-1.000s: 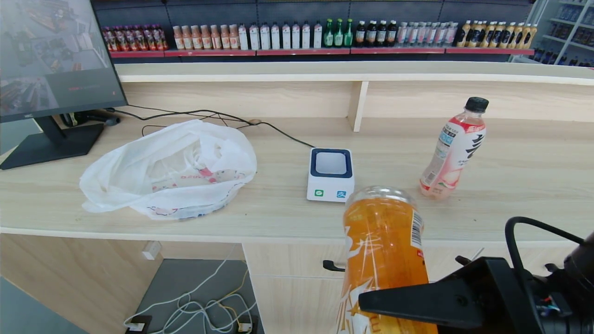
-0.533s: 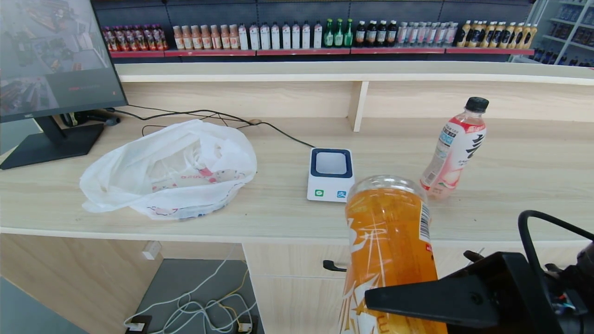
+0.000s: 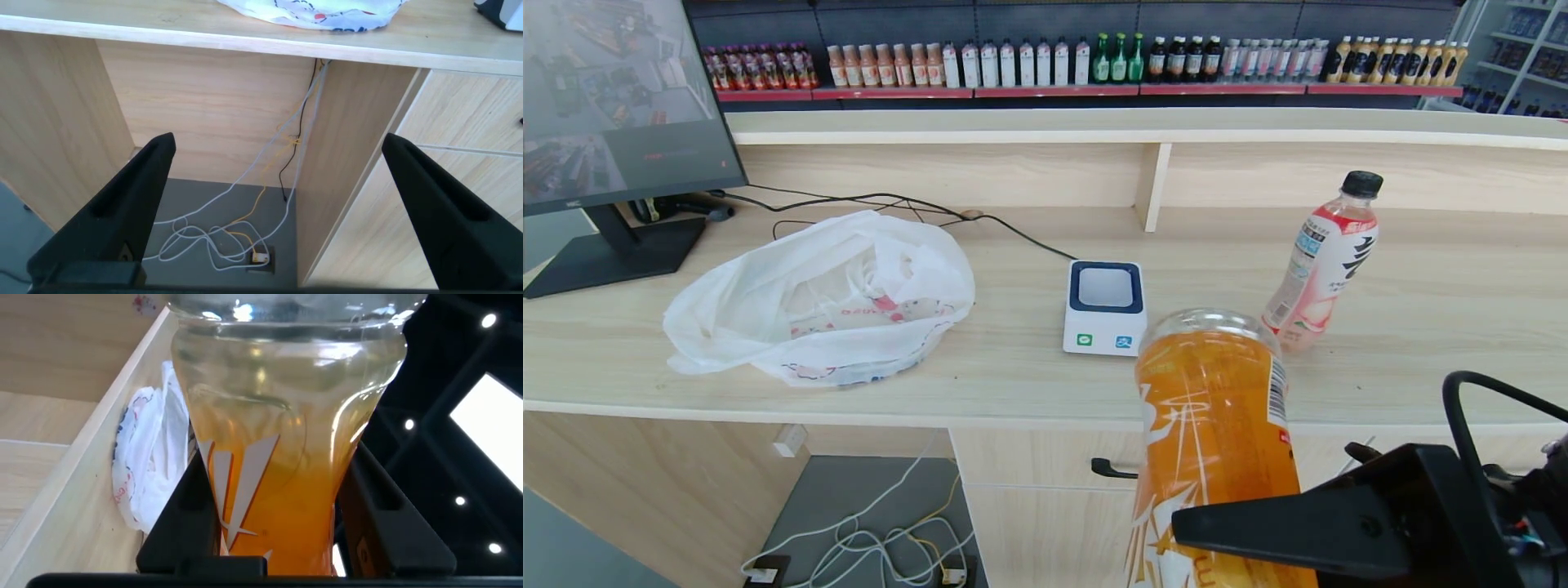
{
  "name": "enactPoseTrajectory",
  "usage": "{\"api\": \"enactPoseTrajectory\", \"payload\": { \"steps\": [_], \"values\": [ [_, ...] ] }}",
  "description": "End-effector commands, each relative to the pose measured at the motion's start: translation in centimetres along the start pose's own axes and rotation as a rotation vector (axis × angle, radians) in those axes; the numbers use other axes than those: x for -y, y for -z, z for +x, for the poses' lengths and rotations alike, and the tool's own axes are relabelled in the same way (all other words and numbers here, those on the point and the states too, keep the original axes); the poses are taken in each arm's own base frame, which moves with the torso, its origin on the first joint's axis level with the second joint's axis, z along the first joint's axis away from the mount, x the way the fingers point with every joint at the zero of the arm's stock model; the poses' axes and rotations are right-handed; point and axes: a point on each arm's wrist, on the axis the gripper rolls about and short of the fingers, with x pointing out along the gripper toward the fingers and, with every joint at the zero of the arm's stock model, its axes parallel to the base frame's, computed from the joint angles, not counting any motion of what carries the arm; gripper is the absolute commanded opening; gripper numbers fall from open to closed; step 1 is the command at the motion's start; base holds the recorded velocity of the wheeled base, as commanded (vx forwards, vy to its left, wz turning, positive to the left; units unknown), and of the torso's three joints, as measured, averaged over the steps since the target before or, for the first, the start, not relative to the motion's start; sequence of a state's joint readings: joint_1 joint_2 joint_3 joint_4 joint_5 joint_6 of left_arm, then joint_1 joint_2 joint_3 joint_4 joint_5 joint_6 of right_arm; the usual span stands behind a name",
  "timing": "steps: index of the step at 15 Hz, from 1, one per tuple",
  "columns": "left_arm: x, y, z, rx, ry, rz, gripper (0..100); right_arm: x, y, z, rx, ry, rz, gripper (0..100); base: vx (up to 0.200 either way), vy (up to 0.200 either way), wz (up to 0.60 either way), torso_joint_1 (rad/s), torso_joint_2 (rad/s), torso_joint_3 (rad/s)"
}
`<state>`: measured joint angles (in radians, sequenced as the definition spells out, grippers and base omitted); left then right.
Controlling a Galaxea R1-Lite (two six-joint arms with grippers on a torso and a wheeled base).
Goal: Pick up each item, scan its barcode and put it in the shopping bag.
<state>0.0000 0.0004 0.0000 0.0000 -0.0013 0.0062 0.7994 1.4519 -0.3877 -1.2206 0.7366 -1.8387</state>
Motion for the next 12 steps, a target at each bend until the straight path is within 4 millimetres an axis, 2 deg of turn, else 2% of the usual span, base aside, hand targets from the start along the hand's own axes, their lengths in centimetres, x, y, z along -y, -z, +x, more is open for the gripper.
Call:
{"api": "enactPoseTrajectory", "payload": {
  "steps": [1,4,7,9,12],
  "values": [
    [0.0,0.0,0.0,0.0,0.0,0.0,100,0.1,0.0,-0.2,-0.006,0.002,0.003,0,0.0,0.0,0.0,0.0,0.0,0.0],
    [0.0,0.0,0.0,0.0,0.0,0.0,100,-0.4,1.4,-1.8,-0.089,-0.026,0.067,0,0.0,0.0,0.0,0.0,0.0,0.0],
    [0.0,0.0,0.0,0.0,0.0,0.0,100,0.4,3.0,-3.2,-0.167,0.039,0.13,0,0.0,0.0,0.0,0.0,0.0,0.0],
    [0.0,0.0,0.0,0.0,0.002,0.0,100,0.1,4.2,-4.4,-0.211,0.043,0.199,0,0.0,0.0,0.0,0.0,0.0,0.0],
    [0.0,0.0,0.0,0.0,0.0,0.0,100,0.0,5.2,-5.1,-0.257,0.072,0.304,0,0.0,0.0,0.0,0.0,0.0,0.0]
  ]
}}
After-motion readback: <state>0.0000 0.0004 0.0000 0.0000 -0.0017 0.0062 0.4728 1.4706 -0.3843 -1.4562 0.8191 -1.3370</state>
